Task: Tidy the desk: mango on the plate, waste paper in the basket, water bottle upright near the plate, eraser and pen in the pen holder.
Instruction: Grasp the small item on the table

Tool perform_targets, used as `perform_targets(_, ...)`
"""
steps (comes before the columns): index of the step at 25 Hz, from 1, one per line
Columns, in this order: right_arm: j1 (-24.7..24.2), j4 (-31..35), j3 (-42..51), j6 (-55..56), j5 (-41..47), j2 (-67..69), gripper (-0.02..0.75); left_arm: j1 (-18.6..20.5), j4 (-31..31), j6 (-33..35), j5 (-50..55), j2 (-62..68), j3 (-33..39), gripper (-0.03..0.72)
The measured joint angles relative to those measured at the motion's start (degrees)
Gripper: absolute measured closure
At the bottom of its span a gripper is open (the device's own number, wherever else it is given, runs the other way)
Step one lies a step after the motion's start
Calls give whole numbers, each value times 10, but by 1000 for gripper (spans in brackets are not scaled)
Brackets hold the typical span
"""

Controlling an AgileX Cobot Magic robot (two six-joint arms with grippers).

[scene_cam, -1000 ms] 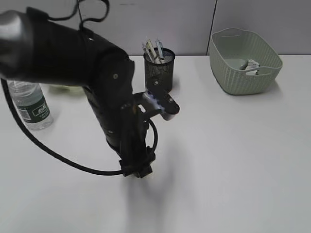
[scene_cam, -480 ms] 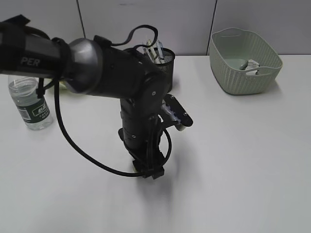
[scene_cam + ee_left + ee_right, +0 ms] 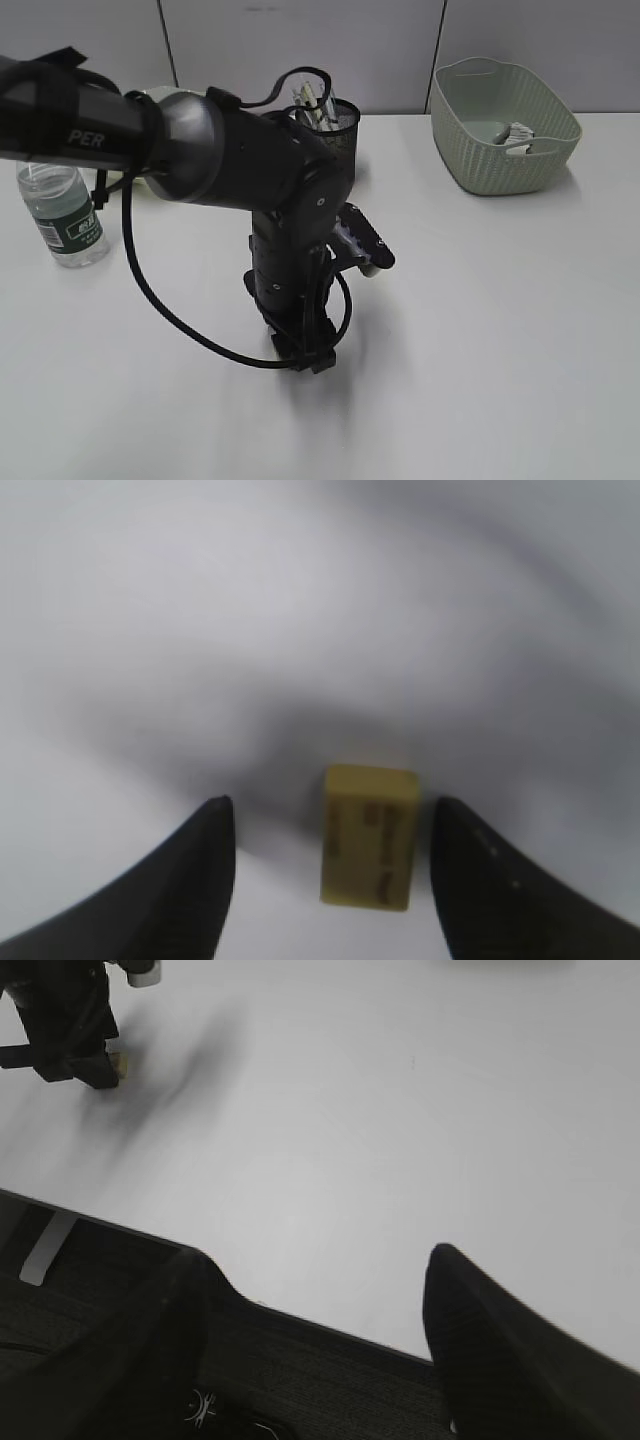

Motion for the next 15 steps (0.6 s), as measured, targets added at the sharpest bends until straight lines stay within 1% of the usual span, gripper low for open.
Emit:
perform_targets(11, 0, 0, 0, 1, 0, 0, 206, 0, -1, 0, 3, 8, -5, 225)
perform_targets(13, 0, 0, 0, 1, 0, 0, 206, 0, -1, 0, 5, 9, -6, 243)
perform_targets(15, 0, 0, 0, 0, 0, 0, 210, 0, -1, 0, 5, 9, -6, 300)
